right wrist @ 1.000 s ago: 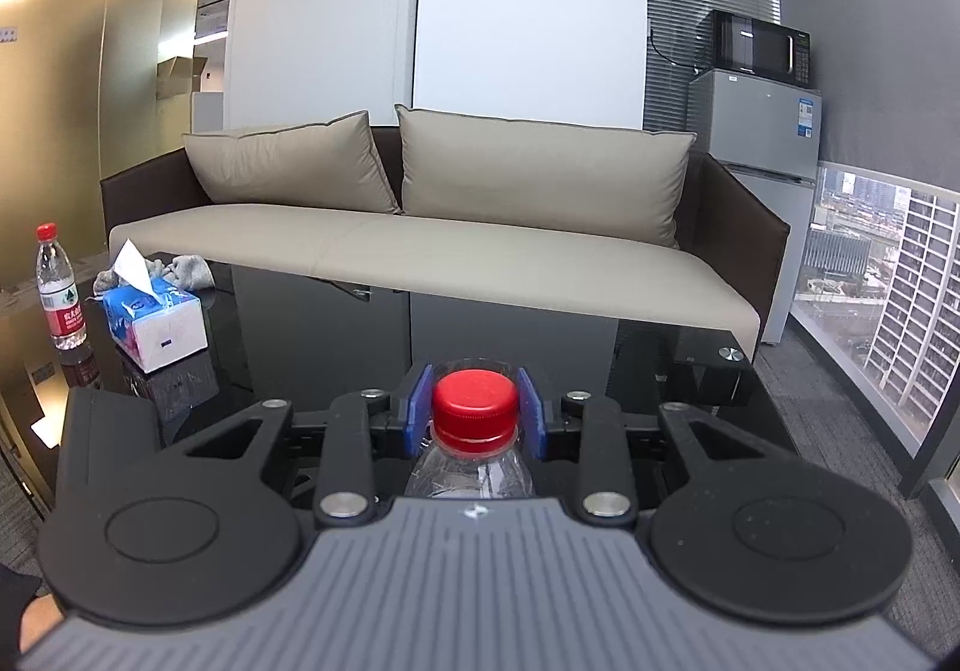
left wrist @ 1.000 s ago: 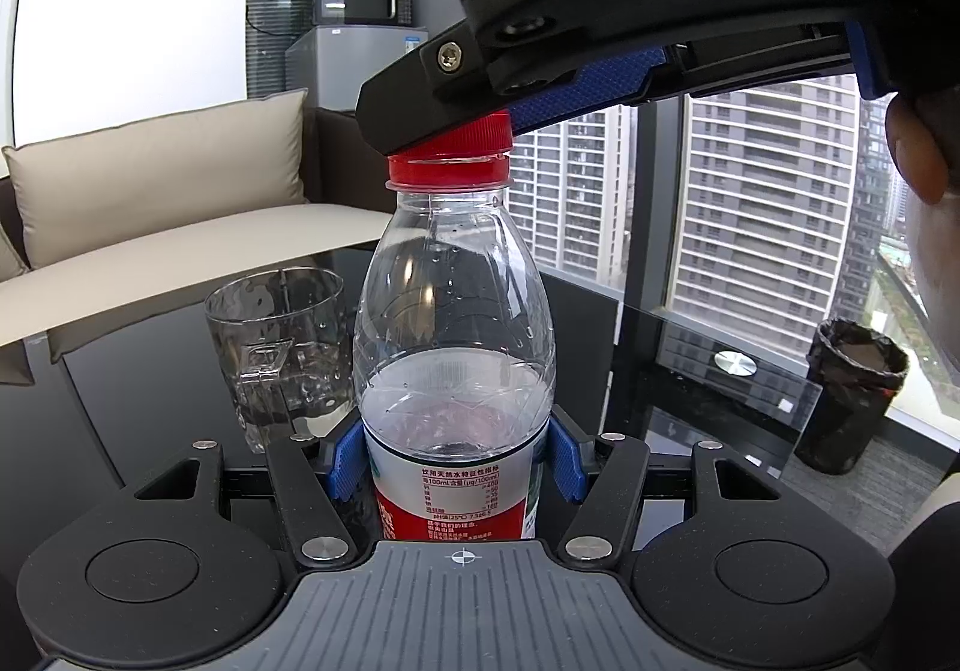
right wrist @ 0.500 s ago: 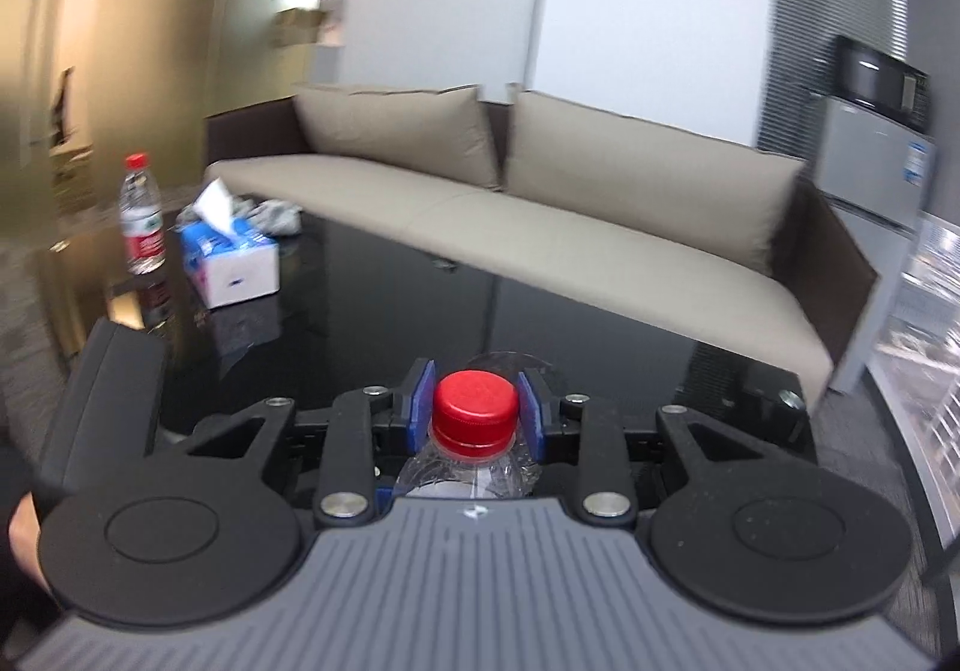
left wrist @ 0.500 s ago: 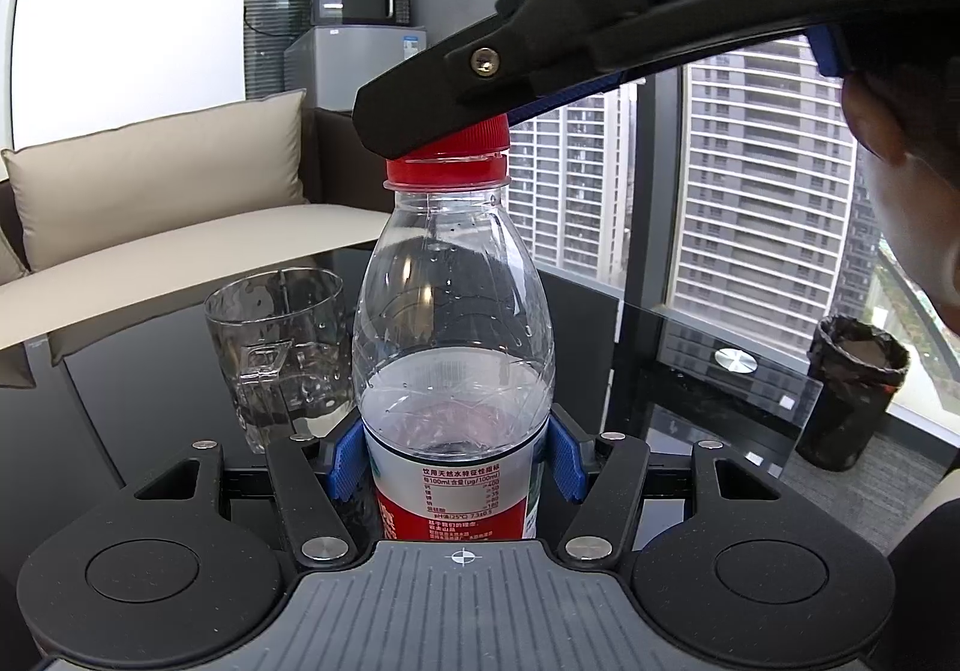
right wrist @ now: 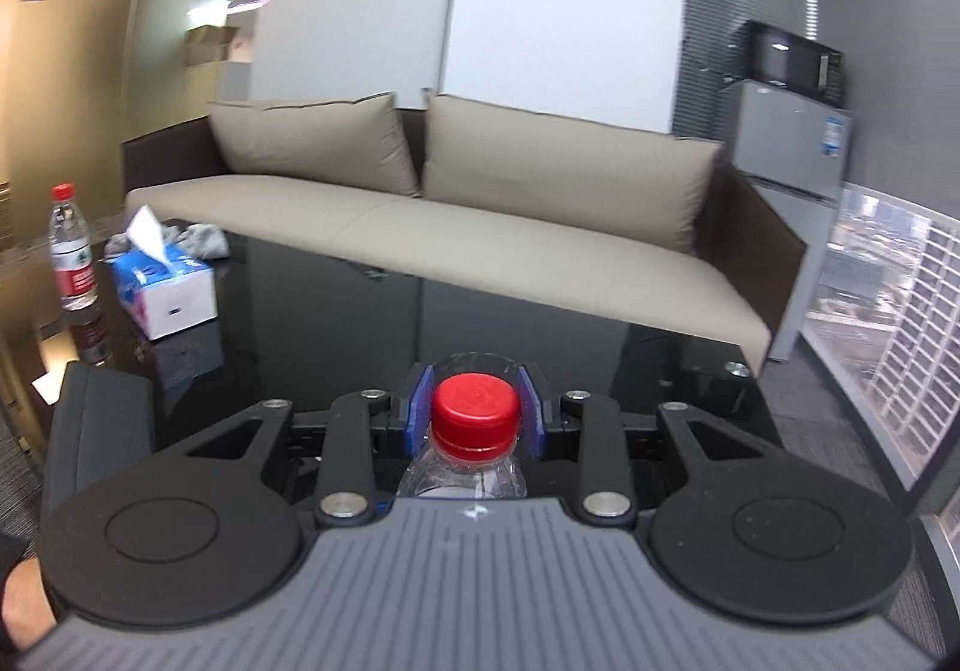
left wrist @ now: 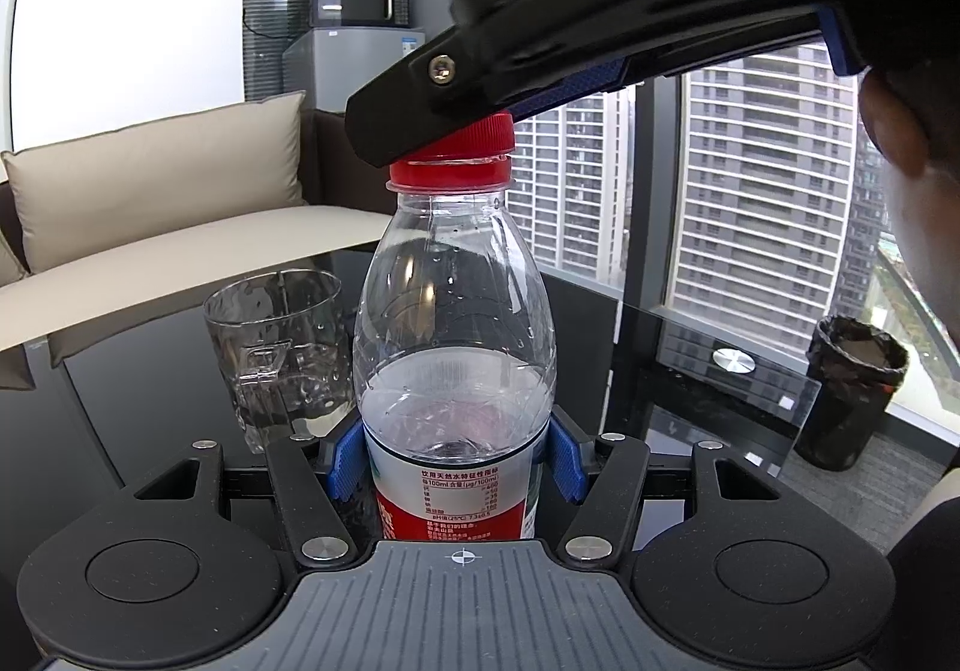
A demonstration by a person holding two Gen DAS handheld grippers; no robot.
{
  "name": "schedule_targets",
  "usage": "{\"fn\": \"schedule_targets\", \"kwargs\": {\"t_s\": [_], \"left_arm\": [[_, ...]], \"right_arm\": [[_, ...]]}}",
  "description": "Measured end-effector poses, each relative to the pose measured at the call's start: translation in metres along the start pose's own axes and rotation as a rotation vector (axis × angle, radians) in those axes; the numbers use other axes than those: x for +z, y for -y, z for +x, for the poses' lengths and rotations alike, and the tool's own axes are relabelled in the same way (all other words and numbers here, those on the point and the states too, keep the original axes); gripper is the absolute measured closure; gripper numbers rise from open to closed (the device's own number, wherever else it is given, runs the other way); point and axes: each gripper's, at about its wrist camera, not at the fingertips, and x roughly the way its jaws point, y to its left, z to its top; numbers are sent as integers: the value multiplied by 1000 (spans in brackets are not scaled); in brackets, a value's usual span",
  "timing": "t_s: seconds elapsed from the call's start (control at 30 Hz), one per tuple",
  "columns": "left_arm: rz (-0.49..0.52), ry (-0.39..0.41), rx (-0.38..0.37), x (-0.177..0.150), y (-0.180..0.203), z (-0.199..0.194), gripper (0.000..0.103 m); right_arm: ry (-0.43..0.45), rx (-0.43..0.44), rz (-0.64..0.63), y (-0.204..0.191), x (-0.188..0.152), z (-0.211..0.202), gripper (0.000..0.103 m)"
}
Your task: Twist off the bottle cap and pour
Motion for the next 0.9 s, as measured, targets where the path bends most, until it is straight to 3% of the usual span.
{"fn": "schedule_targets", "kwargs": {"t_s": [0.43, 0.67, 0.9], "left_arm": [[-14, -4, 0, 1, -1, -1, 47], [-9, 0, 0, 0, 0, 0, 47], [0, 2, -3, -1, 1, 1, 47]], "right_arm": [[33, 33, -46, 0, -2, 7, 71], [61, 199, -107, 27, -5, 12, 71], [35, 441, -191, 63, 4, 19, 72]]}}
